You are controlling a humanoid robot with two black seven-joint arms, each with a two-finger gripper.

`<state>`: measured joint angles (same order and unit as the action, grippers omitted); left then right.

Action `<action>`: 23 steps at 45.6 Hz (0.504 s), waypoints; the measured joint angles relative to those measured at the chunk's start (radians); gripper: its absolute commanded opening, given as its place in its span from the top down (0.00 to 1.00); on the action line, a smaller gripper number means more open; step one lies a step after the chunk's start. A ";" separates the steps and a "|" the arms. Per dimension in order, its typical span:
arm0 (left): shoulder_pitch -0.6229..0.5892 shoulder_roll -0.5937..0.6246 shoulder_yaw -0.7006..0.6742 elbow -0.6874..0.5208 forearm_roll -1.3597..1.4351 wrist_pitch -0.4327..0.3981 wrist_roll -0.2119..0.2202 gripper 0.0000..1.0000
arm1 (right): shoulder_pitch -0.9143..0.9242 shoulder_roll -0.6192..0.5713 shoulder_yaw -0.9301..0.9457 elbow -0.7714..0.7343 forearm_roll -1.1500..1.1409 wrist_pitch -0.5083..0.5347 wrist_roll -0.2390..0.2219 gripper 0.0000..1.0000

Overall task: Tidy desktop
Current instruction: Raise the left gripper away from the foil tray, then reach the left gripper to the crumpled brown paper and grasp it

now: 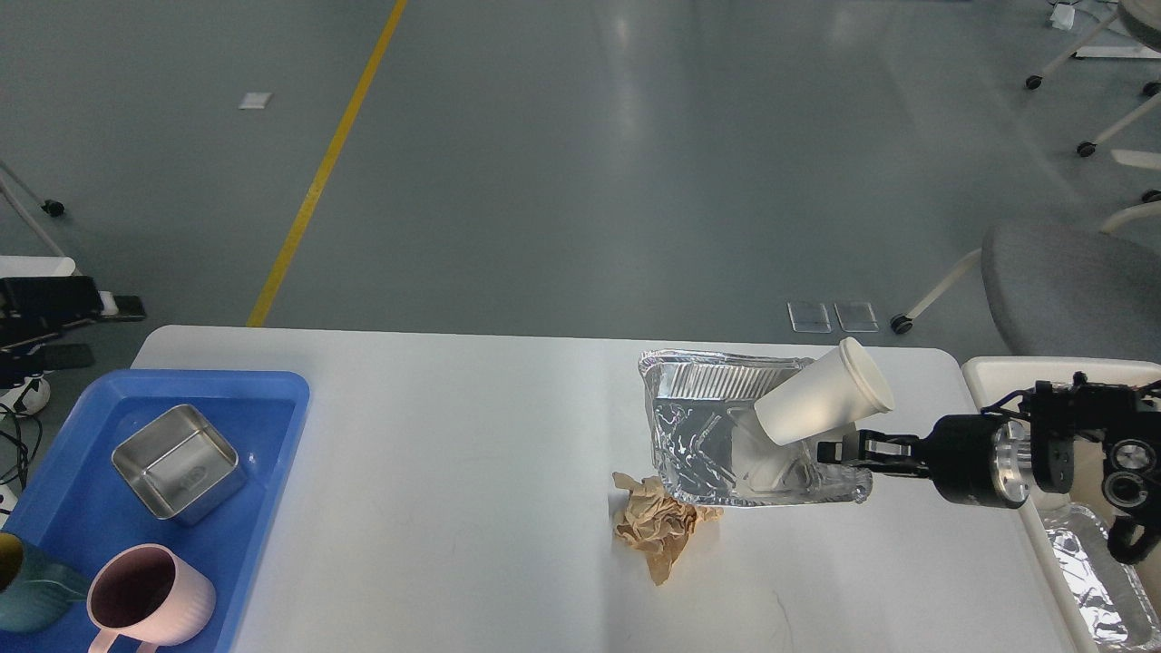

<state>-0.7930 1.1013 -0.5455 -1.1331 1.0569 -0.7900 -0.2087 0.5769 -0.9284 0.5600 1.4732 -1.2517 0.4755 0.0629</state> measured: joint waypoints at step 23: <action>-0.061 -0.882 0.078 0.376 0.202 0.040 0.195 0.01 | -0.007 -0.020 0.000 -0.003 0.000 0.000 0.000 1.00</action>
<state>-0.8542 0.2190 -0.4670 -0.7570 1.2593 -0.7499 -0.0141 0.5699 -0.9485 0.5600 1.4697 -1.2517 0.4757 0.0625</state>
